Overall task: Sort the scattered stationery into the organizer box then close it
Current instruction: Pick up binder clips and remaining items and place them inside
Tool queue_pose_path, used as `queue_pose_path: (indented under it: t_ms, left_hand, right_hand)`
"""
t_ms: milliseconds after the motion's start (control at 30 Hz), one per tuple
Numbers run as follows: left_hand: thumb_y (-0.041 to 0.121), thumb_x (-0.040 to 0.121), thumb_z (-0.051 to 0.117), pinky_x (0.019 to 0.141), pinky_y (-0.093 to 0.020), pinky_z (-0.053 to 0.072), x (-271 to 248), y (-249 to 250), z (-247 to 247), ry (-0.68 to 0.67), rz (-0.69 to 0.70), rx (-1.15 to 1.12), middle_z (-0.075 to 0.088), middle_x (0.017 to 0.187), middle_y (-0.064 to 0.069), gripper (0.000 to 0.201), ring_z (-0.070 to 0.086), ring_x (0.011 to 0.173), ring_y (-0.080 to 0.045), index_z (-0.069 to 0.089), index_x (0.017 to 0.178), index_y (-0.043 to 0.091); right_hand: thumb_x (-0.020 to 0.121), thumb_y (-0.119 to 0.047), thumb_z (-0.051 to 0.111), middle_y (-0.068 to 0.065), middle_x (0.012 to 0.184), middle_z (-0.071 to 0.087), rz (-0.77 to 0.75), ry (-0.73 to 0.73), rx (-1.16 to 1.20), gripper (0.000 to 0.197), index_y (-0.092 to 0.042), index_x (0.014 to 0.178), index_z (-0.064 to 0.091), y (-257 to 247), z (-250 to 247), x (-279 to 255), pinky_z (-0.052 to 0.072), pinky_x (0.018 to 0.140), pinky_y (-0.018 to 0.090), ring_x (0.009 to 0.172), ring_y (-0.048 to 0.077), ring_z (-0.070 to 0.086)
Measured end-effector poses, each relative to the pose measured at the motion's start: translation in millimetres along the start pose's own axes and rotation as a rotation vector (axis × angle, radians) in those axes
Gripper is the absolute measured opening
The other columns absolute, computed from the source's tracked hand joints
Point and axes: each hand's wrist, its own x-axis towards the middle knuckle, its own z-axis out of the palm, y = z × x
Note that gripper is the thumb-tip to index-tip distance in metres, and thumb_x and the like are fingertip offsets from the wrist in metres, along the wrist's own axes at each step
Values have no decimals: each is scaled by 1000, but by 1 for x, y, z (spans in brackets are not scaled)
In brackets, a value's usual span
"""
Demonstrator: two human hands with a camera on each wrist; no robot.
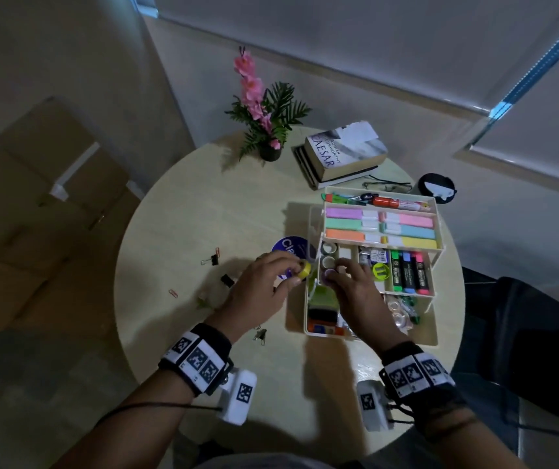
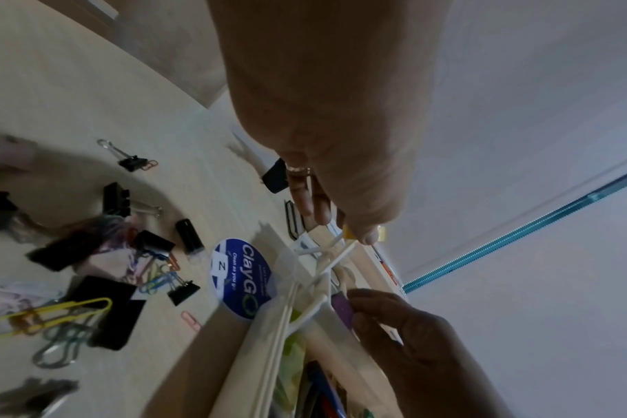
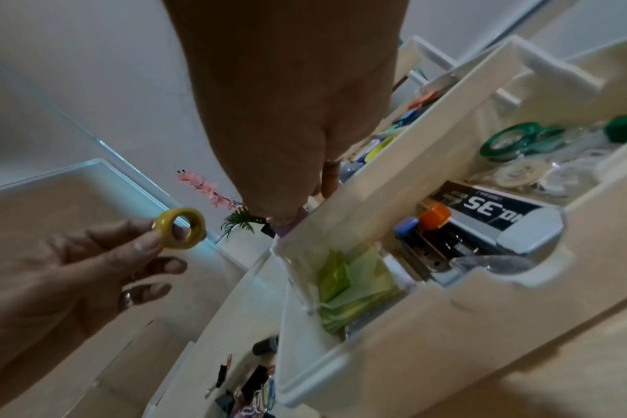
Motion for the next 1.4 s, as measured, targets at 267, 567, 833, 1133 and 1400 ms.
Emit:
queue_pose_path:
  t_ms: [267, 567, 833, 1133, 1400]
  left_hand:
    - [17, 98, 69, 85, -22, 52, 14, 20, 28, 37, -44, 46, 64, 122, 14, 13, 62, 106, -7, 72, 111, 19]
    - [19, 96, 73, 80, -1, 38, 12, 31, 43, 96, -130, 144, 64, 116, 11, 12, 58, 98, -2, 74, 108, 16]
    - [26, 99, 69, 82, -18, 49, 26, 44, 52, 8, -78, 313, 60, 118, 8, 16, 58, 103, -8, 74, 112, 17]
    - [26, 101, 63, 72, -38, 51, 60, 51, 69, -139, -100, 647, 61, 104, -6, 19, 66, 93, -30, 77, 111, 19]
    - [24, 99, 65, 74, -38, 56, 30, 28, 61, -47, -94, 452, 62, 115, -2, 38, 65, 94, -24, 61, 137, 22]
  right_hand:
    - [100, -20, 67, -1, 97, 74, -86, -14, -18, 11, -19, 104, 77, 8, -12, 13, 40, 79, 34, 88, 20, 50]
    - [84, -19, 86, -15, 85, 58, 138, 67, 247, 12, -18, 96, 84, 4, -11, 18, 47, 78, 24, 84, 9, 54]
    - [86, -8, 80, 2, 105, 58, 287, -26, 421, 22, -15, 107, 77, 18, -21, 17, 49, 75, 26, 88, 11, 57]
    - [85, -4, 79, -1, 109, 57, 275, -91, 359, 27, -16, 109, 72, 34, -42, -32, 51, 84, 29, 94, 15, 60]
    - [88, -6, 76, -7, 99, 55, 175, -96, 337, 22, -20, 103, 69, 8, -43, -35, 52, 71, 30, 82, 5, 56]
